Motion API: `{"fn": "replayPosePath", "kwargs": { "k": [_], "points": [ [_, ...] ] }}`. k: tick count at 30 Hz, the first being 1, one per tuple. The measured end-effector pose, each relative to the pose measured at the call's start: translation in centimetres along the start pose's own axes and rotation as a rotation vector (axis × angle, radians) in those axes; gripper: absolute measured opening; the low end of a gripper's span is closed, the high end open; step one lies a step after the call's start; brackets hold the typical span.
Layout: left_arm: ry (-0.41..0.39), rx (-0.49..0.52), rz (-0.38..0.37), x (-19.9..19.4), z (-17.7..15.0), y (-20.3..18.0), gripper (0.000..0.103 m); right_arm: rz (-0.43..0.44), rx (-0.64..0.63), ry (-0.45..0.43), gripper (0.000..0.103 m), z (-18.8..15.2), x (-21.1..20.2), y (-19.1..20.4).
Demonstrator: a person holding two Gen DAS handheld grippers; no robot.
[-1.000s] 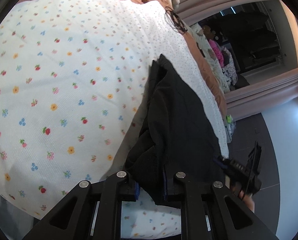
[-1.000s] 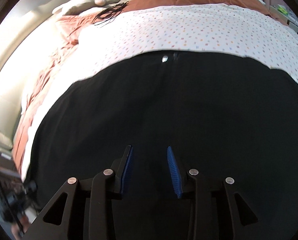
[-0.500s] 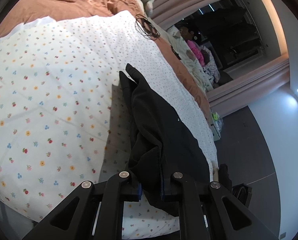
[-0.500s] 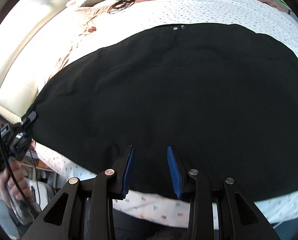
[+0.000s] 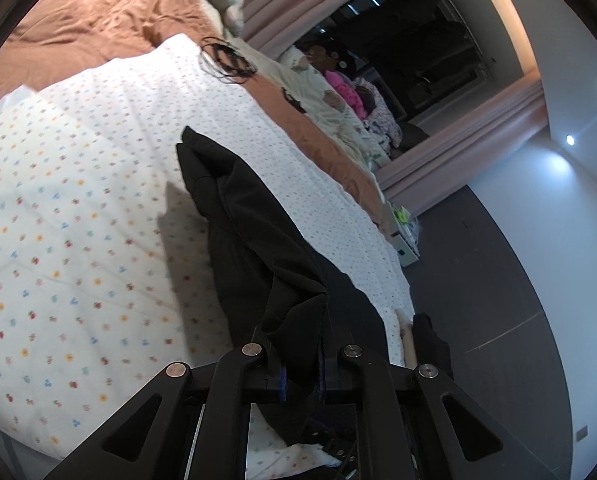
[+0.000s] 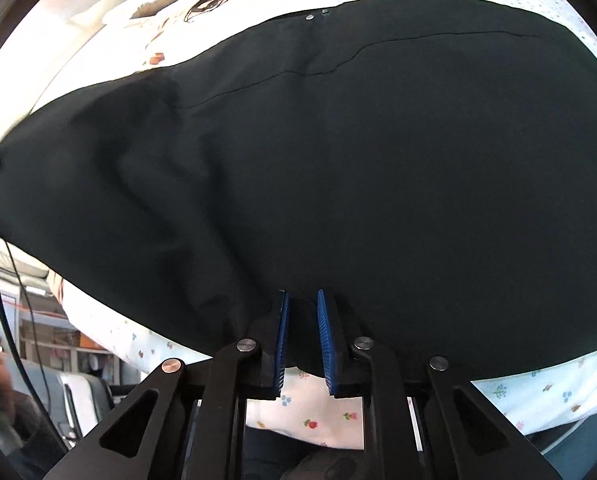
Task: Fold large clothes
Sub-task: 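Lift the jacket with both tools and fold it over once more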
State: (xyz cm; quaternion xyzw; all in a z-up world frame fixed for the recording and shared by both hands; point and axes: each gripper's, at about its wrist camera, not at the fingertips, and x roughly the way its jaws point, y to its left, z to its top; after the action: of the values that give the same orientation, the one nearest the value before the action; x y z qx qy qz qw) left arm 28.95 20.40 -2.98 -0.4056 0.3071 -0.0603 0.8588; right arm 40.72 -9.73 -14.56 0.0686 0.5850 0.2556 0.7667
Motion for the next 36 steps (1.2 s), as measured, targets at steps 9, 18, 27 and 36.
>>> {"fn": "replayPosePath", "kwargs": {
  "k": [9,18,27,36],
  "points": [
    [0.030,0.135,-0.048,2.6,0.5,-7.9,0.009,0.102,0.079,-0.038,0.023,-0.6,-2.9,-2.7],
    [0.094,0.243,-0.100,6.6,0.1,-15.5,0.009,0.117,0.195,-0.162,0.024,-2.6,-8.7,-8.4],
    [0.215,0.310,-0.110,12.9,-2.8,-20.5,0.009,0.088,0.326,-0.272,0.024,-5.9,-13.5,-14.8],
    [0.406,0.383,-0.056,21.3,-9.3,-22.6,0.009,0.046,0.448,-0.314,0.024,-9.4,-15.6,-19.2]
  ]
}}
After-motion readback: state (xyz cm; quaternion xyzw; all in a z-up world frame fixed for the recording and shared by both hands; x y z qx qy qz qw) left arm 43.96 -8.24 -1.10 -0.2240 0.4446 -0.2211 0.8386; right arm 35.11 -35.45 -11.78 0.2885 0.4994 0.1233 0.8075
